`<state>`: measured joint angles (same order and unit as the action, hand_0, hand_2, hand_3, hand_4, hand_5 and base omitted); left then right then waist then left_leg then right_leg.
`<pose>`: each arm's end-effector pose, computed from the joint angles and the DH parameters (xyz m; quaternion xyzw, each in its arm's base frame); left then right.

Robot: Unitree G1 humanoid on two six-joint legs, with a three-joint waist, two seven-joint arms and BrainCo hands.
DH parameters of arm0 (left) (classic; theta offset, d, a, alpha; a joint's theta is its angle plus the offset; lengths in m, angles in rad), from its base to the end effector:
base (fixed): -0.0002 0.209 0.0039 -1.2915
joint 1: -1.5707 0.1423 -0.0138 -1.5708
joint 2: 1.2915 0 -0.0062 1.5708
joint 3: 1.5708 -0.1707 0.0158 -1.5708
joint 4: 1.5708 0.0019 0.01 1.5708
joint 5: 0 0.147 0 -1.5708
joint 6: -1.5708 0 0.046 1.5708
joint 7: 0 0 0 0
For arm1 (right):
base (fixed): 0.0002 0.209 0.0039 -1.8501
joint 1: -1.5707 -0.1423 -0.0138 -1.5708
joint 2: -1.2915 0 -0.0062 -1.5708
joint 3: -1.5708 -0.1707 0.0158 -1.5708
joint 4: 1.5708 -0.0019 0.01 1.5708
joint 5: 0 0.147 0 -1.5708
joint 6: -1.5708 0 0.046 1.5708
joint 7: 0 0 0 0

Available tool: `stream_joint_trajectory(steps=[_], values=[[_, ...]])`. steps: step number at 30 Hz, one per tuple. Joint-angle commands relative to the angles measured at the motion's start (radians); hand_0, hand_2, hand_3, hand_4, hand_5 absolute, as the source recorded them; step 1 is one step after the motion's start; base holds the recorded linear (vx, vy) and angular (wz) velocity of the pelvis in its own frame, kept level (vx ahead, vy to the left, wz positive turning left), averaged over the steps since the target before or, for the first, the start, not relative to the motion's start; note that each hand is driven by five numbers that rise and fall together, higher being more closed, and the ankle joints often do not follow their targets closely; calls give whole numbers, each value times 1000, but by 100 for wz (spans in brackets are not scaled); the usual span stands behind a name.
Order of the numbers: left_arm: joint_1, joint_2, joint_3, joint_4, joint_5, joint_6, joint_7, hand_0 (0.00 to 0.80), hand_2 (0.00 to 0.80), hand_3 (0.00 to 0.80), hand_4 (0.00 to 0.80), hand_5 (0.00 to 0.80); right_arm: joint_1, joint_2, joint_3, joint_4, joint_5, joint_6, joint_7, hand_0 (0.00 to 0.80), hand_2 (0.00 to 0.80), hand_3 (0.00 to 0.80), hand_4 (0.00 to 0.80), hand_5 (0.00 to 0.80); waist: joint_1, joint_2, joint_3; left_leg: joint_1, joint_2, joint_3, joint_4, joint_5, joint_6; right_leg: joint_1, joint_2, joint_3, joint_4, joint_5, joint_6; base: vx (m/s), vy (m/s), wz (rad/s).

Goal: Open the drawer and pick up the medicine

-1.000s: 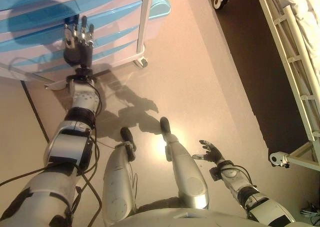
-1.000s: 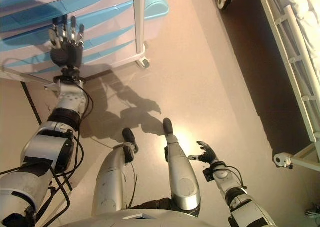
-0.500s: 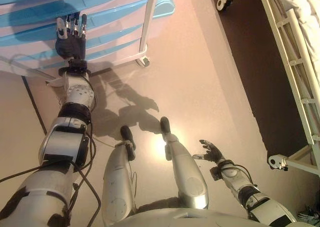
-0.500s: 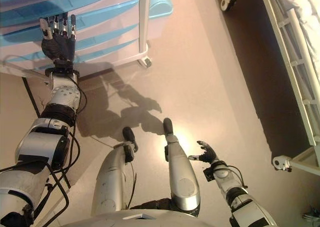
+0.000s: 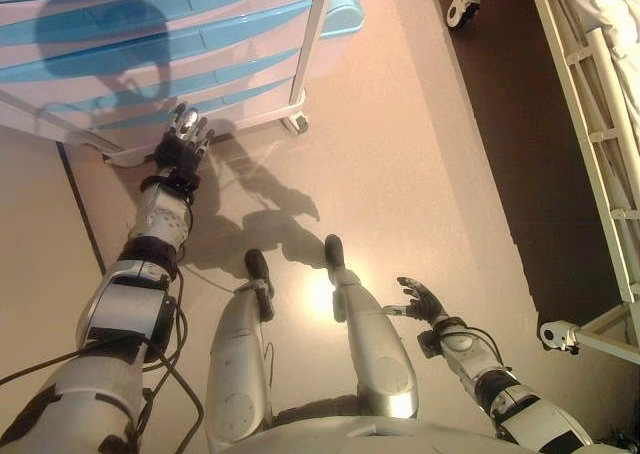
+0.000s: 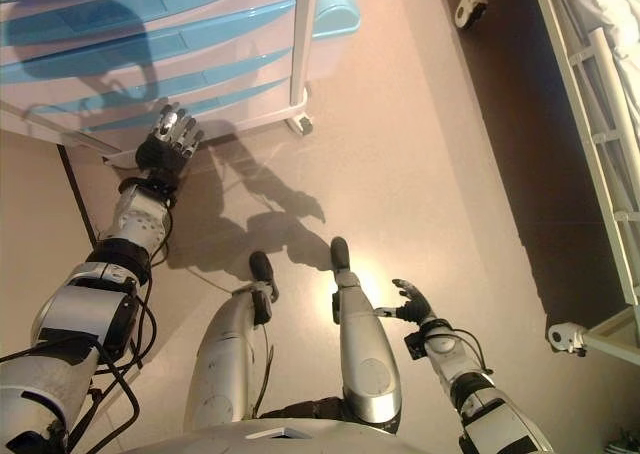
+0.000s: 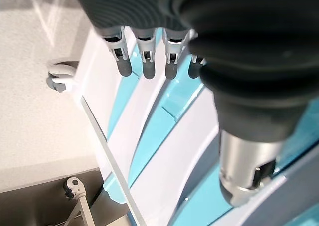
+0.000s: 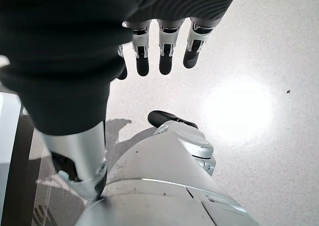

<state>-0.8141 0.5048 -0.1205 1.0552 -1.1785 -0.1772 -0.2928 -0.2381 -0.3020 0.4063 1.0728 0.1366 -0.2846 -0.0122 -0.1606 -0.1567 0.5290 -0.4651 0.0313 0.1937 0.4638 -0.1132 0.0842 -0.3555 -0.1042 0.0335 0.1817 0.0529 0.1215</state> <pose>0.3275 0.2573 0.1151 -0.3048 -0.0707 0.0145 0.9497 0.1861 -0.1993 -0.0644 -0.1855 0.2915 0.0889 0.9342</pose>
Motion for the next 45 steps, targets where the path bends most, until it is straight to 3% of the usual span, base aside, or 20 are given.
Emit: stream_joint_trajectory(steps=[1, 10, 16, 22, 29, 35, 36, 38, 39, 40, 45], values=[[-14, 13, 39, -3, -48, -70, -50, 0, 0, 0, 0, 0, 103, -10, 13, -71, -11, 1, 9, 0, 0, 0, 0, 0, 11, 4, -9, 94, -72, 18, -87, -100, 0, -61, 39, -21, 14, 31, -12, 0, 0, 0], [-64, 34, 81, -50, -290, -173, -133, 0, 0, 0, 0, 0, 111, -12, 25, -53, 1, -10, 10, 0, 0, 0, 0, 0, 11, -4, -9, 90, -67, 15, -86, -98, -3, -67, 46, -26, 23, 27, -17, 0, 0, 0], [-173, 92, 82, -31, -441, -149, -47, 0, 0, 0, 0, 0, 114, -22, 44, -58, 12, -10, 14, 0, 0, 0, 0, 0, -1, -14, -9, 91, -60, 18, -76, -104, -3, -64, 50, -25, 28, 24, -19, 5, 0, 1], [-285, 130, 52, -19, -586, -130, -47, 0, 0, 0, 0, 0, 111, -33, 65, -56, 15, -17, 13, 0, 0, 0, 0, 0, -15, -20, -9, 83, -52, 25, -65, -108, -4, -69, 53, -22, 27, 24, -21, 2, 0, 1], [-353, 121, 9, -167, -696, -122, -279, 0, 0, 0, 0, 0, 109, -38, 76, -30, 14, -36, 18, 0, 0, 0, 0, 0, -16, -16, -9, 87, -54, 28, -82, -103, -9, -67, 58, -17, 13, 26, -25, 0, 0, 0], [-362, 76, -40, -359, -705, -73, -573, 0, 0, 0, 0, 0, 100, -44, 72, -11, 2, -54, 33, 0, 0, 0, 0, 0, -9, -5, -9, 97, -63, 20, -101, -96, -9, -60, 64, -13, 10, 22, -33, -2, 5, 2], [-356, 67, -47, -388, -701, -62, -609, 345, 345, 345, 345, 345, 98, -44, 69, -7, -1, -57, 36, 0, 0, 0, 0, 0, -6, -2, -9, 100, -65, 17, -105, -94, -9, -57, 65, -13, 10, 20, -35, -15, 7, 4], [-344, 43, -64, -443, -676, -53, -670, 665, 665, 665, 665, 665, 88, -46, 65, -8, -11, -54, 41, 0, 0, 0, 0, 0, -1, 2, -9, 111, -68, 10, -118, -89, -9, -47, 68, -14, 14, 13, -38, 0, 0, 0], [-340, 38, -67, -452, -672, -47, -685, 769, 769, 769, 769, 769, 86, -46, 64, -8, -12, -52, 41, 0, 0, 0, 0, 0, 1, 4, -9, 114, -69, 8, -121, -87, -9, -45, 68, -14, 15, 11, -39, 0, 0, 0], [-332, 27, -72, -477, -663, -47, -698, 800, 800, 800, 800, 800, 82, -47, 64, -12, -16, -48, 41, 0, 0, 0, 0, 0, 4, 6, -9, 118, -69, 5, -128, -83, -10, -39, 69, -16, 17, 6, -41, -35, -14, 4], [-214, -60, -78, -608, -609, -16, -782, 800, 800, 800, 800, 800, 66, -52, 53, -33, -51, -34, 31, 0, 0, 0, 0, 0, 41, 22, -19, 157, -78, -36, -175, -59, -18, 7, 74, -38, 39, -38, -59, -61, -62, 6]])
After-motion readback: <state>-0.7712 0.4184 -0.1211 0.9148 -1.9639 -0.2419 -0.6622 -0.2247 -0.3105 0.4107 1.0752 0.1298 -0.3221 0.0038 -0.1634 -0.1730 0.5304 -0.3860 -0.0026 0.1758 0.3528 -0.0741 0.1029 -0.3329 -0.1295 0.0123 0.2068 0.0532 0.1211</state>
